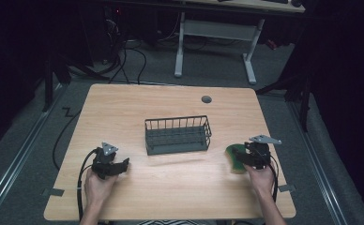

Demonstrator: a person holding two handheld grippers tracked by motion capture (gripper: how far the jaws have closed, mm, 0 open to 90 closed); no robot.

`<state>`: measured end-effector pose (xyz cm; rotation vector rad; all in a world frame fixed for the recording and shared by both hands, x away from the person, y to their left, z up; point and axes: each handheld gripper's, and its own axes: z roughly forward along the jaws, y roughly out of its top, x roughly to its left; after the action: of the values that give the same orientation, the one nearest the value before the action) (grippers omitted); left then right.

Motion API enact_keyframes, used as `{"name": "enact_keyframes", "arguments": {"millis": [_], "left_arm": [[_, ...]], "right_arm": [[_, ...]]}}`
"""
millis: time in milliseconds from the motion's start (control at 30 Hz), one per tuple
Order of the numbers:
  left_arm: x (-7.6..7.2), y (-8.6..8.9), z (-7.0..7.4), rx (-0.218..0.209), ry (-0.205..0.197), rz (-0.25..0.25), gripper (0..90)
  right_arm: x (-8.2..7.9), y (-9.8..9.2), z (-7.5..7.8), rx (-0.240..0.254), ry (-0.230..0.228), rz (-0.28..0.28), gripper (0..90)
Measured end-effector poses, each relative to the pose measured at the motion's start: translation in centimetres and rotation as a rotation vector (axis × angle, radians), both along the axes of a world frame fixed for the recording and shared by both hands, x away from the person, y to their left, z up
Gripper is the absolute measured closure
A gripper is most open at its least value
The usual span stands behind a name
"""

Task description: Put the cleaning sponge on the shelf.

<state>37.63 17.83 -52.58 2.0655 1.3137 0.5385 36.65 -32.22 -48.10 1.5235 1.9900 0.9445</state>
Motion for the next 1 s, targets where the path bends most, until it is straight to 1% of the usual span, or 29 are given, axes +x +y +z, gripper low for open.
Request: {"name": "enact_keyframes", "arguments": {"millis": [100, 200, 267, 300, 333, 400, 467, 533, 567, 700, 733, 800, 833, 1000], "left_arm": [[-0.1, 0.5, -0.3, -0.002, 0.004, 0.015, 30.1], [-0.2, 1.0, -0.5, -0.025, -0.003, 0.039, 28.6], [-0.4, 1.2, -0.8, -0.037, -0.026, 0.043, 28.0], [-0.5, 1.3, -1.0, -0.042, -0.045, 0.044, 27.2], [-0.5, 1.3, -1.1, -0.049, -0.054, 0.045, 26.3], [-0.6, 1.4, -1.1, -0.048, -0.052, 0.048, 25.6], [-0.6, 1.4, -1.1, -0.048, -0.052, 0.048, 25.4], [-0.6, 1.4, -1.1, -0.048, -0.053, 0.049, 25.7], [-0.6, 1.4, -1.1, -0.048, -0.053, 0.05, 25.7], [-0.7, 1.4, -1.1, -0.047, -0.053, 0.051, 25.8], [-0.7, 1.4, -1.1, -0.047, -0.053, 0.051, 25.8], [-0.7, 1.4, -1.1, -0.049, -0.054, 0.052, 25.8], [-0.7, 1.4, -1.1, -0.048, -0.053, 0.052, 25.8], [-0.6, 1.4, -1.1, -0.049, -0.053, 0.052, 26.4]], "right_arm": [[0.3, -0.2, -0.7, -0.019, 0.035, -0.019, 28.9], [0.5, -0.2, -1.5, -0.03, 0.064, -0.036, 22.5], [0.7, -0.2, -1.9, -0.046, 0.098, -0.045, 18.7], [0.8, -0.1, -2.0, -0.051, 0.111, -0.045, 18.1], [0.8, -0.1, -2.2, -0.054, 0.115, -0.043, 17.3], [0.9, 0.1, -2.3, -0.06, 0.124, -0.042, 16.9], [1.0, 0.2, -2.4, -0.07, 0.125, -0.046, 17.4], [0.9, 0.3, -2.6, -0.078, 0.115, -0.06, 18.8], [0.9, 0.3, -2.8, -0.076, 0.124, -0.064, 19.1], [0.8, 0.5, -3.1, -0.08, 0.133, -0.06, 22.2], [0.9, 0.5, -3.3, -0.083, 0.143, -0.06, 24.6], [0.9, 0.5, -3.6, -0.075, 0.154, -0.053, 26.0], [0.9, 0.5, -3.6, -0.073, 0.152, -0.054, 26.7], [0.9, 0.4, -3.5, -0.059, 0.162, -0.053, 29.1]]}}
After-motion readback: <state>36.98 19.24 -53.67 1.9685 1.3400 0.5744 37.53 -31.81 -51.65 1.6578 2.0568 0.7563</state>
